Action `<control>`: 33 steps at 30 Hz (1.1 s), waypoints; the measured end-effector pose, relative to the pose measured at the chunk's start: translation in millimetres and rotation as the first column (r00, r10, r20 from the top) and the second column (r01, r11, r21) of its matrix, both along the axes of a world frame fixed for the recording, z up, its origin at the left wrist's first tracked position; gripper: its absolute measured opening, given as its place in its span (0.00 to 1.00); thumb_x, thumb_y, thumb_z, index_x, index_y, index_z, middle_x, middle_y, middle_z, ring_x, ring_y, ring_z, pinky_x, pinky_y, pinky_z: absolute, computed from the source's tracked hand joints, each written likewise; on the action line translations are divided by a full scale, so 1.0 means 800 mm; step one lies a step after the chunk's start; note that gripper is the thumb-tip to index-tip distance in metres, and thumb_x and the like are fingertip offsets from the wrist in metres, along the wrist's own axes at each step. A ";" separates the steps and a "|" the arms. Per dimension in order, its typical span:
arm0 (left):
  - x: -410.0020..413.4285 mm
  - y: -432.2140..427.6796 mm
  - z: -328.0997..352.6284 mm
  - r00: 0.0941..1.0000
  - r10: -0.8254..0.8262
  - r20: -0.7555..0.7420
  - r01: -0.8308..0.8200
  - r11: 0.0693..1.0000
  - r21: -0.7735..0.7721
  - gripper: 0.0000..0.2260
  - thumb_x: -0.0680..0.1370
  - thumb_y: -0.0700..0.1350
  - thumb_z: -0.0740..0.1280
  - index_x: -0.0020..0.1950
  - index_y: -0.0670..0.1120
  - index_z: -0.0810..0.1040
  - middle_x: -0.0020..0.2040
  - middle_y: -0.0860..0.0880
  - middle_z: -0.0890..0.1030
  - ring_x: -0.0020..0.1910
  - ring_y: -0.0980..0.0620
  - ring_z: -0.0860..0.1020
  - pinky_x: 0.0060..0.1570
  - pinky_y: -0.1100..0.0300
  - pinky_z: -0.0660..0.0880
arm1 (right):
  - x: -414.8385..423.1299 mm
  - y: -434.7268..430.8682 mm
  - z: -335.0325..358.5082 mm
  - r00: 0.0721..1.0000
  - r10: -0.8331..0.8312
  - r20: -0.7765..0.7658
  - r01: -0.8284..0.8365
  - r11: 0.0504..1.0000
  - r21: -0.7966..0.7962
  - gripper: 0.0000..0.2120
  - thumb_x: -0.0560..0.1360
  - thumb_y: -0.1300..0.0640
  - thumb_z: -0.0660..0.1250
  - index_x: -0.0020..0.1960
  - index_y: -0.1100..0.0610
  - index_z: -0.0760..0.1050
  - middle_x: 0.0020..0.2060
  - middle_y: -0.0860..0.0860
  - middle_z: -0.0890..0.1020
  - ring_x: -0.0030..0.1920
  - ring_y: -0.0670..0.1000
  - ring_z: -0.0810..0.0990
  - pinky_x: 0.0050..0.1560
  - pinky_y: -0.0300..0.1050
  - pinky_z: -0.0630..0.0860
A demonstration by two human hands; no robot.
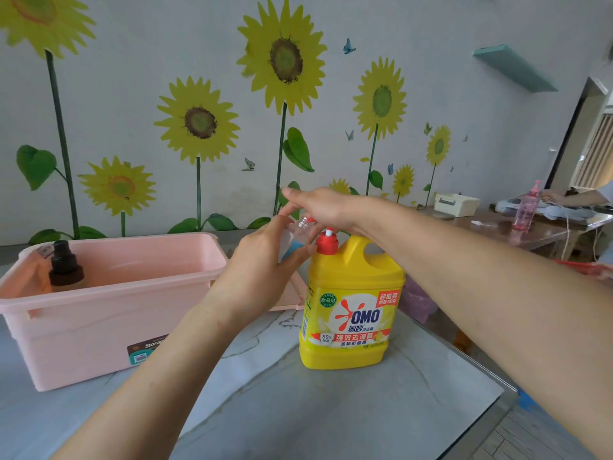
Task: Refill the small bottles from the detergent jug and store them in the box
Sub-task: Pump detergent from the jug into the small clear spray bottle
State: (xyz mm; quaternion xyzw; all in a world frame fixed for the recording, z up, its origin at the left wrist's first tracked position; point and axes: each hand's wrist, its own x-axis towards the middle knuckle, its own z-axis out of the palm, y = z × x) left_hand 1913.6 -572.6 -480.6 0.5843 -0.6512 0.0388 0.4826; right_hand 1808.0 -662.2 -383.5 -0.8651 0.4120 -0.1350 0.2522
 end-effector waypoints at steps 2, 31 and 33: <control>0.000 0.001 -0.001 1.000 0.001 0.006 -0.001 1.000 0.007 0.23 0.80 0.58 0.66 0.72 0.52 0.68 0.50 0.58 0.76 0.41 0.57 0.75 0.36 0.70 0.66 | -0.001 0.002 -0.001 0.999 0.012 -0.041 -0.013 1.000 -0.011 0.28 0.84 0.39 0.47 0.67 0.52 0.78 0.62 0.58 0.77 0.59 0.59 0.81 0.52 0.50 0.69; -0.002 0.001 0.002 1.000 0.000 0.001 0.000 1.000 0.012 0.22 0.80 0.58 0.65 0.71 0.50 0.69 0.51 0.58 0.74 0.45 0.56 0.73 0.37 0.72 0.67 | -0.001 0.000 0.003 0.999 0.028 0.032 -0.028 1.000 0.005 0.28 0.83 0.37 0.47 0.65 0.50 0.79 0.65 0.60 0.78 0.49 0.56 0.85 0.68 0.58 0.67; -0.002 0.001 0.001 1.000 0.004 0.009 -0.004 1.000 0.018 0.25 0.80 0.58 0.65 0.74 0.51 0.66 0.52 0.58 0.74 0.46 0.55 0.75 0.37 0.69 0.66 | -0.002 0.003 0.000 1.000 0.017 -0.004 -0.017 1.000 -0.017 0.28 0.84 0.39 0.47 0.66 0.52 0.78 0.55 0.58 0.82 0.57 0.57 0.82 0.59 0.51 0.67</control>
